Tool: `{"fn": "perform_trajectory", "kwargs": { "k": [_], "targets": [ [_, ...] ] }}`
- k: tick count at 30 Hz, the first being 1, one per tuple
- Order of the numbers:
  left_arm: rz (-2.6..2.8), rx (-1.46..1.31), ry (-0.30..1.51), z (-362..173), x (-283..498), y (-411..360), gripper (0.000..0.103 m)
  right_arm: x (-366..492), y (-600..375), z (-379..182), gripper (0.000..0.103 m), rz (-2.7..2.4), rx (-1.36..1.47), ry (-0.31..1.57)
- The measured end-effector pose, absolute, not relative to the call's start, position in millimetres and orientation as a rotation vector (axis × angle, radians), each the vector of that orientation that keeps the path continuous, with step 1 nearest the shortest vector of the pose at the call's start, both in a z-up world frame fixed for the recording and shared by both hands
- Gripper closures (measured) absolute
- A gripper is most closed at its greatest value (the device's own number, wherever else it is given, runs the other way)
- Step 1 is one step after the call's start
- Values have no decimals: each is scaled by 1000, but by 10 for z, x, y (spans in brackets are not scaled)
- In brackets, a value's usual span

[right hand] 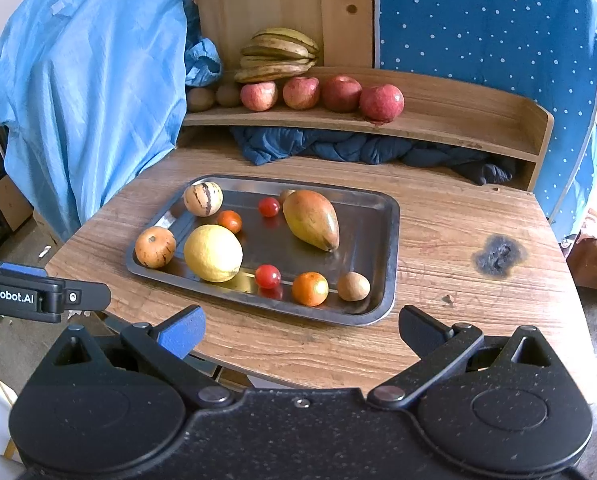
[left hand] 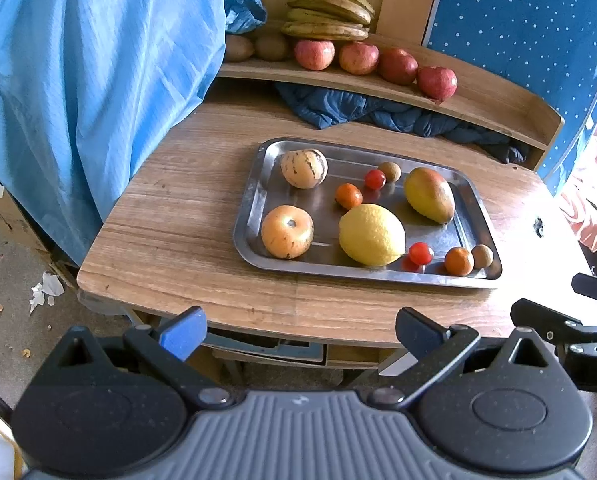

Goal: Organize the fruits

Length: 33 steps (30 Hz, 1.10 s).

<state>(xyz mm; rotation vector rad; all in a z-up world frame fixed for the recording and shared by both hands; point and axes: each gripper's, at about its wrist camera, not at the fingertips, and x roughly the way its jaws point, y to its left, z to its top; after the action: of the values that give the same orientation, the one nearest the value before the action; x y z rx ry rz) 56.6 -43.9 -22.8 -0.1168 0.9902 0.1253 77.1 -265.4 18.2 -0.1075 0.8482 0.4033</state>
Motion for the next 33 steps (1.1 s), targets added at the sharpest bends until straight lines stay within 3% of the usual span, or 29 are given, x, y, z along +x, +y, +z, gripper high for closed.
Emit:
{"fn": "perform_trajectory", "kwargs": {
  "k": [33],
  "targets": [
    [133, -112, 1032, -299, 659, -435, 1, 859, -2588, 117, 1, 417, -124, 870]
  ]
}}
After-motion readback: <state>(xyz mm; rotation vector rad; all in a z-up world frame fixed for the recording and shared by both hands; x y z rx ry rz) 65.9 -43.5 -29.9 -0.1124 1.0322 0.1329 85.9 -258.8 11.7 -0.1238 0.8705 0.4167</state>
